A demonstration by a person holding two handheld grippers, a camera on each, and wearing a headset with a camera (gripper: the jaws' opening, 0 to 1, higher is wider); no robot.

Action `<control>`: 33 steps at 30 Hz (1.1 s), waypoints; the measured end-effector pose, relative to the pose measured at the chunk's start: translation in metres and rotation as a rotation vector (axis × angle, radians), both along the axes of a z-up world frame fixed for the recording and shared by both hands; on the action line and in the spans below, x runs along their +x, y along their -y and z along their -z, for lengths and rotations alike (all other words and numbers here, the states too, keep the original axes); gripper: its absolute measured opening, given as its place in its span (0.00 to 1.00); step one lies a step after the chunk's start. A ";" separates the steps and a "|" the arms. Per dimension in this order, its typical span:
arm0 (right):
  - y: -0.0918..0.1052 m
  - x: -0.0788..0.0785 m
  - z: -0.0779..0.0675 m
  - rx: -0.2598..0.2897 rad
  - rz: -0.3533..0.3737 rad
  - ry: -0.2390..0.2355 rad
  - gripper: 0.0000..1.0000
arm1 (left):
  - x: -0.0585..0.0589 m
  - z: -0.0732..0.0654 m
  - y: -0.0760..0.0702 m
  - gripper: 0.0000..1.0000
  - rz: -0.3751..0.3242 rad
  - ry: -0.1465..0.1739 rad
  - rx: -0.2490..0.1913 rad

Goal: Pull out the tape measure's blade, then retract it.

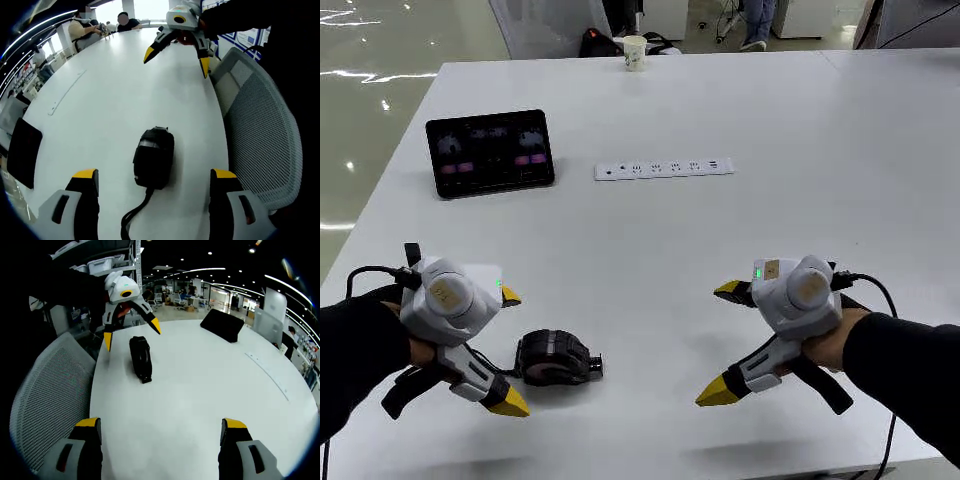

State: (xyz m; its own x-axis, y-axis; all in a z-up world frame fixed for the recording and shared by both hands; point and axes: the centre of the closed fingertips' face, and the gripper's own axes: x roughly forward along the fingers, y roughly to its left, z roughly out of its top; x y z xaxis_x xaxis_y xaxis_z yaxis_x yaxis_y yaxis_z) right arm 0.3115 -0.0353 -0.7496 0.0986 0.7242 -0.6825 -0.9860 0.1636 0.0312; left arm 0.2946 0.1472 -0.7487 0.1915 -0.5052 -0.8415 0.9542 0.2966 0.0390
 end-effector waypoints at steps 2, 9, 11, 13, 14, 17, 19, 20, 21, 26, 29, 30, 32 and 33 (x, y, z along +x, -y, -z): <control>-0.007 0.002 0.004 -0.002 0.003 -0.010 0.99 | 0.006 0.001 0.004 0.87 -0.019 -0.009 -0.015; -0.032 0.008 0.016 0.019 0.039 -0.051 0.99 | 0.006 0.020 0.014 0.82 0.031 -0.037 0.029; -0.039 0.007 0.016 0.019 0.027 -0.051 0.99 | 0.005 0.024 0.016 0.79 0.045 -0.036 0.040; -0.044 0.005 0.017 0.014 0.010 -0.045 0.99 | 0.005 0.025 0.018 0.76 0.052 -0.033 0.047; -0.048 0.004 0.017 0.012 0.001 -0.045 0.99 | 0.005 0.026 0.019 0.72 0.056 -0.031 0.048; -0.058 0.002 0.016 0.015 -0.006 -0.043 0.99 | 0.008 0.028 0.020 0.65 0.047 -0.016 0.066; -0.066 -0.002 0.014 0.030 -0.021 -0.047 0.99 | 0.010 0.029 0.020 0.60 0.044 -0.007 0.072; -0.068 -0.003 0.015 0.026 -0.025 -0.041 0.99 | 0.010 0.029 0.021 0.58 0.047 -0.004 0.074; -0.070 -0.003 0.017 0.019 -0.035 -0.028 0.99 | 0.011 0.028 0.022 0.57 0.050 0.001 0.074; -0.075 -0.005 0.022 0.004 -0.054 -0.032 0.99 | 0.016 0.030 0.028 0.51 0.088 0.065 0.091; -0.079 -0.005 0.023 0.003 -0.063 -0.033 0.99 | 0.015 0.032 0.032 0.36 0.118 0.065 0.090; -0.081 -0.005 0.023 0.002 -0.065 -0.035 0.99 | 0.017 0.032 0.030 0.34 0.115 0.071 0.099; -0.084 -0.005 0.023 0.004 -0.068 -0.035 0.99 | 0.017 0.031 0.030 0.33 0.082 0.039 0.085; -0.085 -0.005 0.024 0.002 -0.069 -0.034 0.99 | 0.015 0.032 0.031 0.33 0.085 0.044 0.086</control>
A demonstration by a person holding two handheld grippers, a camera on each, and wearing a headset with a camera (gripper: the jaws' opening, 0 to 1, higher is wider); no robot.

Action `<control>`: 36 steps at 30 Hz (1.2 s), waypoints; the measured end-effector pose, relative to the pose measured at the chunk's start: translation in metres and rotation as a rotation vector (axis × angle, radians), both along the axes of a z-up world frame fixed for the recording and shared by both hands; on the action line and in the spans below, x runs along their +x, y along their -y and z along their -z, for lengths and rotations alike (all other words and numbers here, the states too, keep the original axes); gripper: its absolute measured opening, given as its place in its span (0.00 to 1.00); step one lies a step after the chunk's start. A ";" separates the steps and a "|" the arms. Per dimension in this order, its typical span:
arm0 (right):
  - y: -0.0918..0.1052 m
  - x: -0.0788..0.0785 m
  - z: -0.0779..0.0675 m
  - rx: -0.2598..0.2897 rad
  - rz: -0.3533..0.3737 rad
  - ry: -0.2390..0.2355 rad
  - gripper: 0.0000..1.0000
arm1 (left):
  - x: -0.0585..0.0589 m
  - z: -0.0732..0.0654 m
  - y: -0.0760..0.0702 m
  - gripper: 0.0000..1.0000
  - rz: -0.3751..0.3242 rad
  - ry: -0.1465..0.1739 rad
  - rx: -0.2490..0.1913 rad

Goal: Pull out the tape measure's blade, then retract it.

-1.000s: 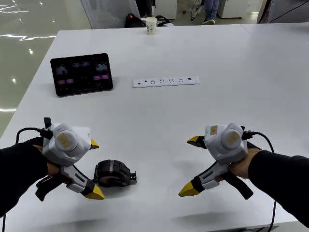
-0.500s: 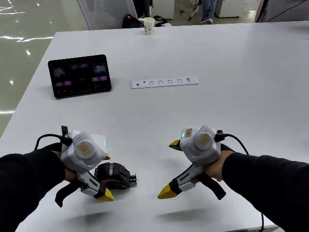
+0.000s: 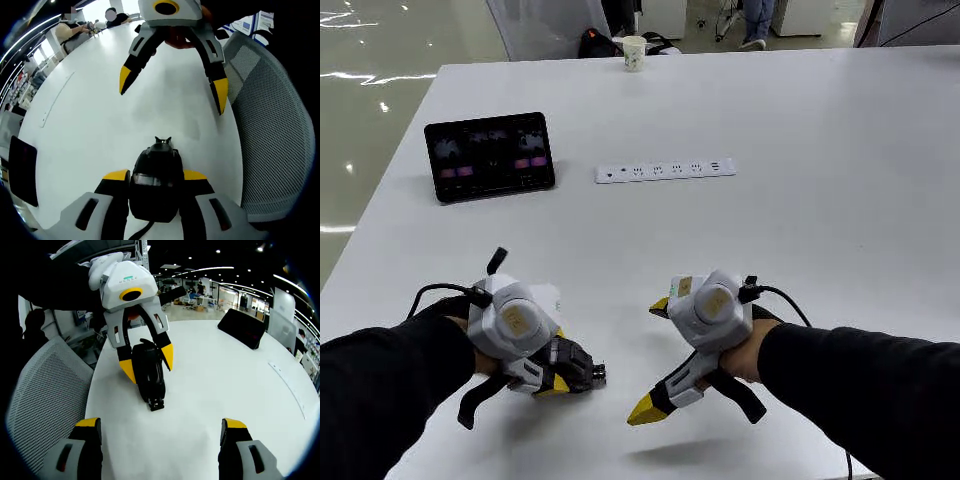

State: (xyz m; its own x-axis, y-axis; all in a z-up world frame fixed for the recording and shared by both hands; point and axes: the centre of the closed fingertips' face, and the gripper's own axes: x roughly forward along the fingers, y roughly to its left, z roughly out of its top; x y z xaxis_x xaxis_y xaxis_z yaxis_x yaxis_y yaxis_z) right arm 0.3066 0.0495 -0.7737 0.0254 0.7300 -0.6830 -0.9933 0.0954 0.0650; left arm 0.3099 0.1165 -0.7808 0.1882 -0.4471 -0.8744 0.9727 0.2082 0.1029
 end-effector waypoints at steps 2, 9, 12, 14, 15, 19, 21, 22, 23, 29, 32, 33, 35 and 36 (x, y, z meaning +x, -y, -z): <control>0.001 0.001 0.003 -0.022 -0.015 0.017 0.86 | 0.000 0.000 -0.001 0.33 -0.015 0.001 0.001; -0.006 0.002 0.008 -0.028 -0.020 0.053 0.71 | 0.000 0.000 -0.001 0.33 -0.048 0.006 0.004; -0.009 0.001 0.009 -0.030 -0.036 0.058 0.64 | -0.001 0.001 -0.001 0.33 -0.049 0.009 0.002; -0.012 -0.007 0.011 -0.035 -0.054 0.003 0.53 | -0.001 0.000 -0.001 0.33 -0.049 0.011 -0.005; -0.015 -0.006 0.010 -0.030 -0.060 0.010 0.50 | -0.001 0.000 -0.001 0.33 -0.050 0.010 -0.008; -0.021 -0.010 0.014 -0.053 -0.108 0.016 0.42 | -0.001 0.000 -0.002 0.33 -0.050 0.011 -0.009; -0.024 -0.009 0.015 -0.056 -0.110 0.020 0.40 | 0.000 0.000 -0.002 0.33 -0.055 0.008 -0.012; -0.025 -0.008 0.015 -0.057 -0.106 0.019 0.39 | 0.000 0.000 -0.002 0.33 -0.055 0.009 -0.014; -0.027 -0.009 0.016 -0.058 -0.107 0.019 0.39 | 0.000 0.000 -0.002 0.33 -0.057 0.007 -0.018; -0.031 -0.011 0.023 -0.077 -0.116 0.007 0.39 | 0.000 0.000 -0.002 0.33 -0.063 0.002 -0.025; -0.034 -0.009 0.026 -0.086 -0.125 0.021 0.36 | 0.000 0.000 -0.002 0.33 -0.064 0.003 -0.027; -0.036 -0.006 0.027 -0.092 -0.125 0.033 0.34 | 0.000 0.000 -0.002 0.33 -0.065 0.003 -0.027; -0.039 -0.007 0.027 -0.094 -0.157 0.047 0.29 | 0.000 0.001 -0.003 0.33 -0.067 0.004 -0.028; -0.040 -0.007 0.026 -0.094 -0.164 0.055 0.27 | 0.000 0.001 -0.003 0.33 -0.067 0.004 -0.028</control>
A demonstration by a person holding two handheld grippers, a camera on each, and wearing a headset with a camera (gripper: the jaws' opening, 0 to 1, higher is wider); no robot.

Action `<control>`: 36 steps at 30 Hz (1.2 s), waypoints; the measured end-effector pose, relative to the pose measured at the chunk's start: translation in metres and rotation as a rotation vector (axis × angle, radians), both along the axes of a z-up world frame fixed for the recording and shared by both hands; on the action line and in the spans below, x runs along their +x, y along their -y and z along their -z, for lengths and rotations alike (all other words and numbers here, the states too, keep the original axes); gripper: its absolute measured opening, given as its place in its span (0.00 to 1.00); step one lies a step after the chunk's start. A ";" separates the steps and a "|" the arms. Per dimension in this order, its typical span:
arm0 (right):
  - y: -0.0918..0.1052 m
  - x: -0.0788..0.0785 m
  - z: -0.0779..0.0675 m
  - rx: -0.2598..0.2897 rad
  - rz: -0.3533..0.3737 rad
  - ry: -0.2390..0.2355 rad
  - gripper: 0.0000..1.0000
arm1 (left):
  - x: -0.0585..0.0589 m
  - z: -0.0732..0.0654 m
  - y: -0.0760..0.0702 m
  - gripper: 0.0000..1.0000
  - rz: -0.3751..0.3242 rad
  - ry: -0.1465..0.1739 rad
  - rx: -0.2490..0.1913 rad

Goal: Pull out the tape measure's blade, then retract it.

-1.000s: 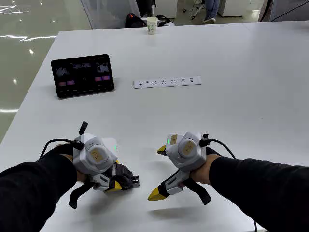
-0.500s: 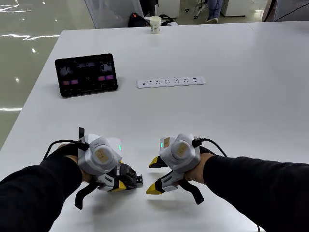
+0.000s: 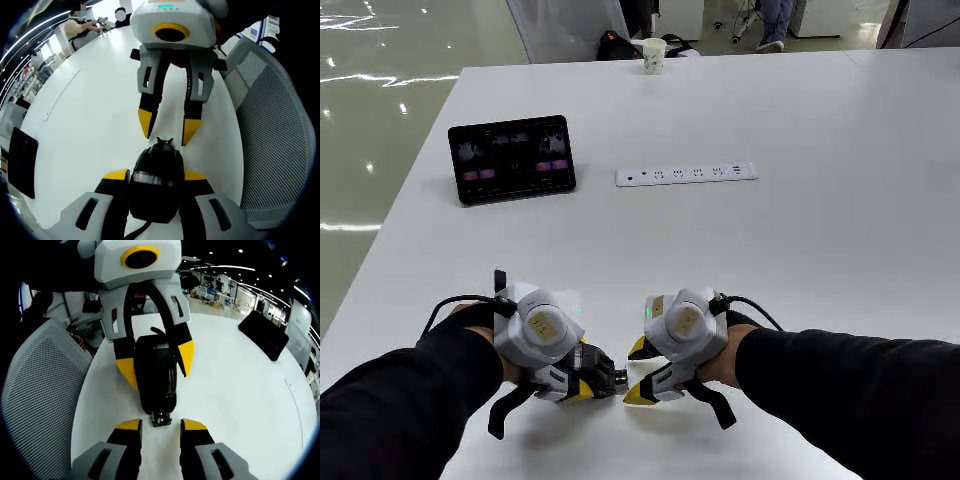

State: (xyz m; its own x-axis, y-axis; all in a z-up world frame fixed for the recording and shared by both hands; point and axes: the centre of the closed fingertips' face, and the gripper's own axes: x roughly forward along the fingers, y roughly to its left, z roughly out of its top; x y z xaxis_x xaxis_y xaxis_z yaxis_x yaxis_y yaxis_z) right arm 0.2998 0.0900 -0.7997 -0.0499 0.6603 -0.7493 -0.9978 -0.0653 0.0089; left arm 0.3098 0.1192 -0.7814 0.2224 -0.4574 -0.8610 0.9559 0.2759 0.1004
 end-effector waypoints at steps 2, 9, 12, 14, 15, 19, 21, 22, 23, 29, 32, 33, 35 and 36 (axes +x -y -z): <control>-0.002 0.001 0.001 -0.011 -0.014 0.017 0.25 | 0.000 0.000 0.000 0.33 -0.005 0.000 -0.001; -0.005 0.002 0.005 -0.028 -0.052 0.038 0.19 | -0.001 0.000 0.000 0.33 -0.008 -0.001 -0.005; -0.008 0.001 0.006 -0.030 -0.058 0.031 0.15 | -0.002 0.000 0.000 0.33 -0.005 -0.003 -0.005; -0.009 -0.002 0.007 -0.036 -0.076 0.027 0.13 | -0.002 0.001 0.000 0.33 -0.003 -0.003 -0.006; -0.010 -0.001 0.008 -0.042 -0.077 0.035 0.13 | -0.002 0.001 0.000 0.33 -0.003 -0.003 -0.006; -0.009 -0.001 0.008 -0.050 -0.057 0.011 0.13 | -0.002 0.001 -0.001 0.33 -0.003 -0.003 -0.009; -0.009 -0.001 0.009 -0.052 -0.059 0.014 0.13 | -0.002 0.001 -0.001 0.33 -0.003 -0.003 -0.011; -0.009 0.000 0.010 -0.059 -0.054 0.014 0.12 | -0.002 0.001 -0.001 0.33 -0.003 -0.003 -0.012; -0.009 -0.001 0.011 -0.061 -0.058 0.019 0.12 | -0.002 0.001 0.000 0.33 -0.003 -0.002 -0.012; -0.008 -0.001 0.012 -0.062 -0.071 0.020 0.11 | -0.002 0.001 -0.001 0.33 -0.002 -0.007 -0.019; -0.008 -0.001 0.012 -0.061 -0.075 0.012 0.11 | -0.003 0.001 -0.001 0.33 0.000 -0.012 -0.016; -0.008 -0.001 0.012 -0.060 -0.076 0.010 0.11 | -0.003 0.001 -0.001 0.33 -0.002 -0.013 -0.016; -0.007 -0.001 0.012 -0.057 -0.089 0.018 0.10 | -0.002 0.001 -0.002 0.33 -0.003 -0.009 -0.016; -0.006 -0.001 0.012 -0.054 -0.084 0.013 0.10 | -0.002 0.001 -0.002 0.33 -0.005 -0.010 -0.016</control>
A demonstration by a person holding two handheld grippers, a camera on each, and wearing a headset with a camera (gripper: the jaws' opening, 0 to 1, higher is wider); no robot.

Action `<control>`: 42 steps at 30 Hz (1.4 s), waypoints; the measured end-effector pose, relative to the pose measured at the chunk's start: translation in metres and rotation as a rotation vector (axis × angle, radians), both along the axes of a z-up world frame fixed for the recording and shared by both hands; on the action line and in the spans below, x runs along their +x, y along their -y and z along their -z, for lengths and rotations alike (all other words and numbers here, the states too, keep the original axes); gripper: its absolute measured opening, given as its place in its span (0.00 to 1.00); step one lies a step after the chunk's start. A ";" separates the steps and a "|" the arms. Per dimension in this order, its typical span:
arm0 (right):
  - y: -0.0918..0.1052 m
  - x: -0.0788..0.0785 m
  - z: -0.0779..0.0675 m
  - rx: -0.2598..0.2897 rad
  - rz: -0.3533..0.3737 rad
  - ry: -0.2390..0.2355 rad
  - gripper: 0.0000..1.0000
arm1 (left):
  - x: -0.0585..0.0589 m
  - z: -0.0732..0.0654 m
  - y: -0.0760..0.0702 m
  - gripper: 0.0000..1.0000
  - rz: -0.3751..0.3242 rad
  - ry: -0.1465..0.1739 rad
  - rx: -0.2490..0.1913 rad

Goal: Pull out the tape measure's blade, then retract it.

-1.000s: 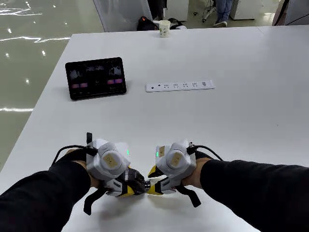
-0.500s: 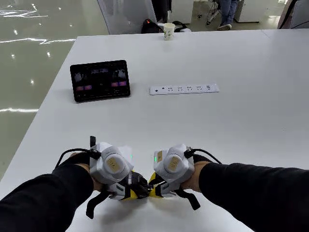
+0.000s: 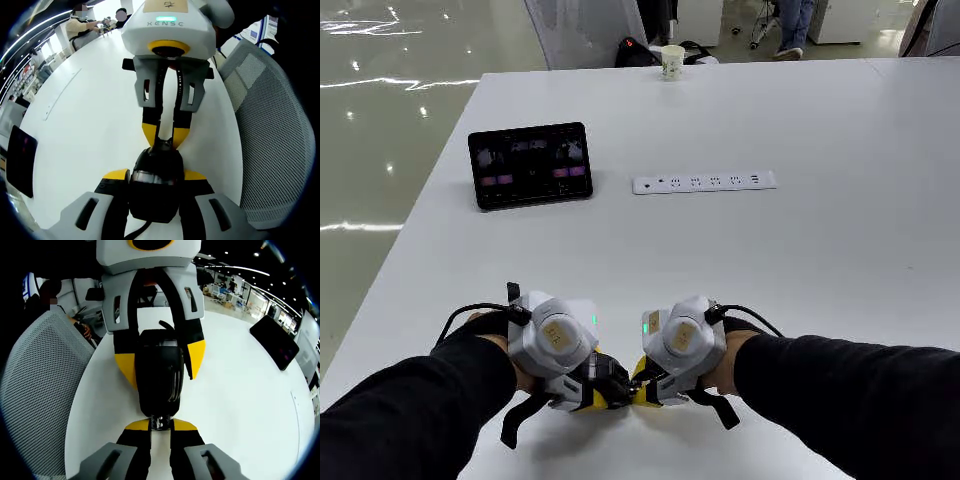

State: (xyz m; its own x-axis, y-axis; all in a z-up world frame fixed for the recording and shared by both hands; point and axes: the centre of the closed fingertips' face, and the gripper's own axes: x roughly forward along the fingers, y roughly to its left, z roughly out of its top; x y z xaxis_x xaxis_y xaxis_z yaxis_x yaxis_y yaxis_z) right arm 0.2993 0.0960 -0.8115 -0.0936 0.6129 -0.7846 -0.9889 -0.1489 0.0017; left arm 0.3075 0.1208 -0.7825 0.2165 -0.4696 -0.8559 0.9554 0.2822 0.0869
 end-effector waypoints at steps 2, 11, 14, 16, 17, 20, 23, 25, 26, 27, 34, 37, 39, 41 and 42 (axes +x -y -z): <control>0.001 0.000 0.000 0.005 0.005 -0.008 0.10 | 0.000 0.000 0.000 0.33 -0.001 -0.005 0.003; 0.008 0.003 0.000 0.002 0.024 -0.025 0.10 | 0.000 0.000 -0.001 0.32 -0.002 -0.014 -0.010; 0.010 0.003 -0.001 0.010 0.036 -0.041 0.10 | 0.000 0.000 0.000 0.32 -0.002 -0.015 -0.010; 0.011 0.003 -0.002 0.012 0.038 -0.045 0.10 | 0.000 0.000 0.000 0.32 -0.002 -0.013 -0.011; 0.011 0.003 -0.002 0.011 0.038 -0.045 0.10 | 0.000 0.000 0.000 0.32 -0.004 -0.014 -0.011; 0.013 0.004 -0.002 0.005 0.035 -0.043 0.10 | 0.001 0.000 0.000 0.32 -0.005 -0.014 -0.013; 0.015 0.004 -0.001 -0.003 0.026 -0.033 0.10 | 0.001 0.000 0.000 0.32 -0.007 -0.013 -0.014; 0.016 0.004 -0.001 -0.006 0.024 -0.030 0.11 | 0.001 0.000 0.000 0.32 -0.009 -0.012 -0.015; 0.016 0.004 -0.001 -0.007 0.025 -0.030 0.11 | 0.001 -0.001 0.000 0.32 -0.009 -0.012 -0.016; 0.017 0.004 -0.001 -0.008 0.025 -0.029 0.11 | 0.001 -0.001 0.000 0.32 -0.010 -0.012 -0.016; 0.023 0.004 -0.002 -0.007 0.035 -0.033 0.11 | 0.001 -0.001 0.001 0.33 -0.013 -0.011 -0.019; 0.024 0.005 -0.002 -0.005 0.043 -0.035 0.11 | 0.001 -0.001 0.001 0.33 -0.013 -0.012 -0.020; 0.024 0.005 -0.002 -0.003 0.047 -0.037 0.11 | 0.001 -0.001 0.001 0.33 -0.012 -0.012 -0.020; 0.024 0.005 -0.002 0.000 0.051 -0.039 0.11 | 0.001 -0.001 0.002 0.33 -0.013 -0.013 -0.020; 0.024 0.005 -0.002 0.000 0.051 -0.039 0.11 | 0.001 -0.001 0.002 0.33 -0.014 -0.013 -0.021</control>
State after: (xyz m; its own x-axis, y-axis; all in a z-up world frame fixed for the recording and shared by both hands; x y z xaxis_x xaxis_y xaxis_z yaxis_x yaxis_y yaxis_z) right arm 0.3040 0.0715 -0.8093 -0.0928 0.6177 -0.7809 -0.9943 -0.0982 0.0404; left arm 0.3086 0.1192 -0.7818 0.2121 -0.4841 -0.8489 0.9524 0.2969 0.0687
